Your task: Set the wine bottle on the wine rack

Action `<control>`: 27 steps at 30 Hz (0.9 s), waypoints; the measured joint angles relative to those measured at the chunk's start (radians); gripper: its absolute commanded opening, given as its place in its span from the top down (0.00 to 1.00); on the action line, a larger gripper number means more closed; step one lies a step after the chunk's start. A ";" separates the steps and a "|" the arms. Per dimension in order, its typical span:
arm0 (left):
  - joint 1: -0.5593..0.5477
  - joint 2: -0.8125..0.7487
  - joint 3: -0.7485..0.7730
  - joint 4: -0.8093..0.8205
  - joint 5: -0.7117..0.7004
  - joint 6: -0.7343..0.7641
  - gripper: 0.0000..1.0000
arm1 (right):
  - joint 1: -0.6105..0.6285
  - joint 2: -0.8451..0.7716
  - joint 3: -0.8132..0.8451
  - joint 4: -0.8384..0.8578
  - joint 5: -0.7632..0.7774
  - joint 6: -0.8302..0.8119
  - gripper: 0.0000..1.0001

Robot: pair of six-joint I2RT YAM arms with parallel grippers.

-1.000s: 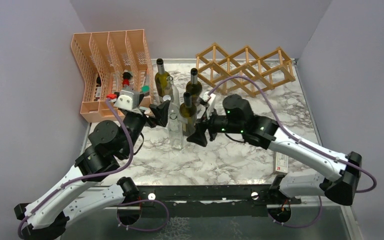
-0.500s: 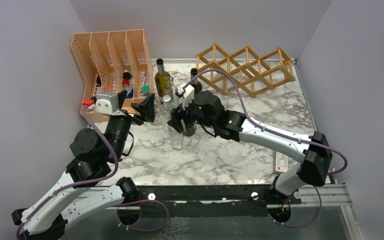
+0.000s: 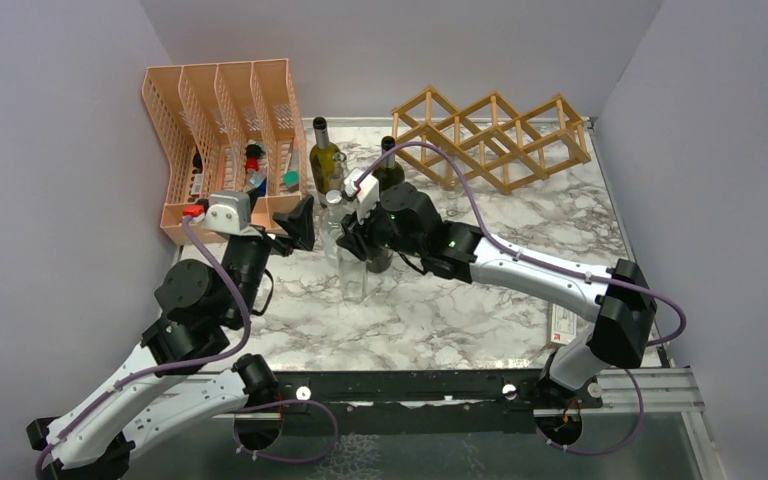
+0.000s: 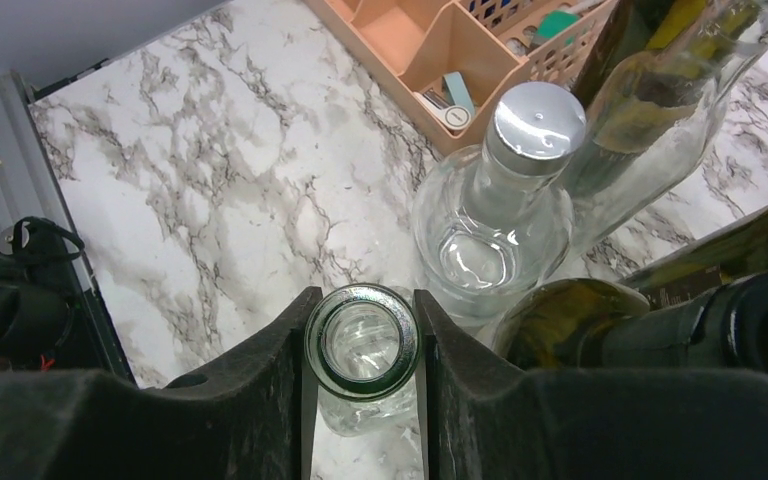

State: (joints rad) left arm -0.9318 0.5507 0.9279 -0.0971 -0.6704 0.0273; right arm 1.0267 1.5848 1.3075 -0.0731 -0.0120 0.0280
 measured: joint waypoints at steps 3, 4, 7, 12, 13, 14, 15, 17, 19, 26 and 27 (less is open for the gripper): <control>0.000 0.000 -0.032 -0.002 0.009 0.000 0.01 | 0.000 -0.019 -0.014 -0.011 0.011 -0.010 0.90; 0.000 -0.001 -0.045 -0.005 0.018 0.000 0.01 | 0.000 -0.034 -0.027 -0.015 0.016 -0.011 0.90; 0.000 -0.001 -0.074 -0.011 0.067 0.000 0.01 | 0.000 -0.107 -0.077 -0.047 0.032 -0.011 0.91; 0.000 -0.004 -0.141 -0.005 0.194 -0.001 0.01 | 0.000 -0.295 -0.162 -0.118 0.092 0.014 0.93; 0.000 -0.003 -0.160 -0.001 0.225 -0.003 0.01 | 0.000 -0.334 -0.171 -0.134 0.111 0.025 0.93; 0.000 -0.002 -0.179 0.003 0.254 -0.004 0.01 | 0.000 -0.362 -0.176 -0.145 0.126 0.034 0.94; 0.000 0.001 -0.193 0.006 0.280 -0.005 0.01 | 0.000 -0.400 -0.183 -0.160 0.154 0.046 0.94; 0.000 0.019 -0.217 0.019 0.340 -0.009 0.01 | 0.000 -0.457 -0.190 -0.187 0.206 0.072 0.94; 0.000 0.056 -0.237 0.049 0.405 -0.015 0.01 | 0.000 -0.499 -0.190 -0.216 0.261 0.097 0.94; 0.000 0.264 -0.303 0.232 0.613 -0.026 0.01 | 0.000 -0.544 -0.163 -0.344 0.417 0.200 0.94; 0.000 0.306 -0.307 0.259 0.636 -0.026 0.01 | 0.000 -0.545 -0.153 -0.363 0.428 0.214 0.94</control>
State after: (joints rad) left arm -0.9318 0.8562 0.6212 0.1623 -0.0349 0.0017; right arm 1.0267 1.0397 1.1542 -0.4358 0.4156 0.2417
